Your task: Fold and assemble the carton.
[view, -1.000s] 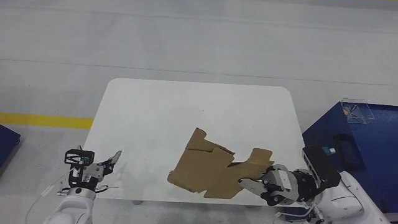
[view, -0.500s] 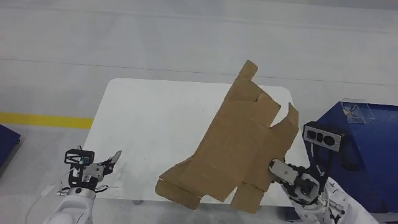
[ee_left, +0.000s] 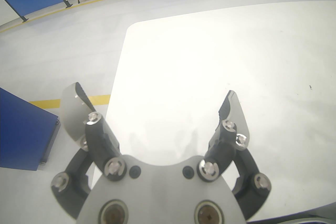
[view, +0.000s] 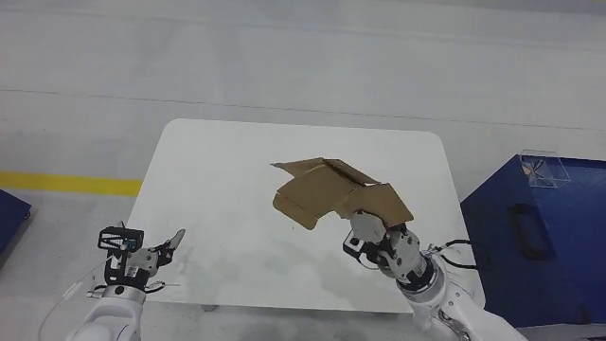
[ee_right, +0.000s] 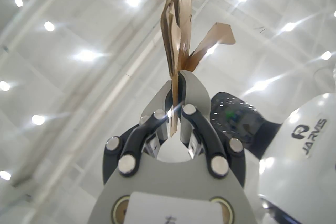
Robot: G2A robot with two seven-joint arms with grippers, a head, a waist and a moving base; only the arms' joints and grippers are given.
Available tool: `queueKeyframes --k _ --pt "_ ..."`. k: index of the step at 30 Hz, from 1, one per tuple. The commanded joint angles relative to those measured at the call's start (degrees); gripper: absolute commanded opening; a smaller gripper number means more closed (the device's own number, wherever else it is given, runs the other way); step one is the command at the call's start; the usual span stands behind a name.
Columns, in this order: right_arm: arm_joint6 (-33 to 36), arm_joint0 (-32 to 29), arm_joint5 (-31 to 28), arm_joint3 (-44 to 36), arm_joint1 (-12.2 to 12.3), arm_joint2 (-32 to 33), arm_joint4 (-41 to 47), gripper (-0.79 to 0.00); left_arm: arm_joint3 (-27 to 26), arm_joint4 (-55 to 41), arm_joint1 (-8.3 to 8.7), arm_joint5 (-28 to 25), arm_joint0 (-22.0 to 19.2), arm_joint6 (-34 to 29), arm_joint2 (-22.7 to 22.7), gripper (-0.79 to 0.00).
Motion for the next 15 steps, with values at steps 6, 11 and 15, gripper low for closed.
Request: queueKeyframes --k 6,11,15 --pt "0.6 2.1 -0.4 0.9 -1.4 0.8 -2.4 -0.785 0.0 0.0 0.00 0.0 0.0 0.0 0.0 0.000" --pt "9.6 1.1 -16.6 0.9 -1.4 7.8 -21.1 -0.785 0.0 0.0 0.00 0.0 0.0 0.0 0.0 0.000" --pt "15.2 0.4 -30.6 1.9 -0.9 17.2 -35.6 -0.785 0.0 0.0 0.00 0.0 0.0 0.0 0.0 0.000"
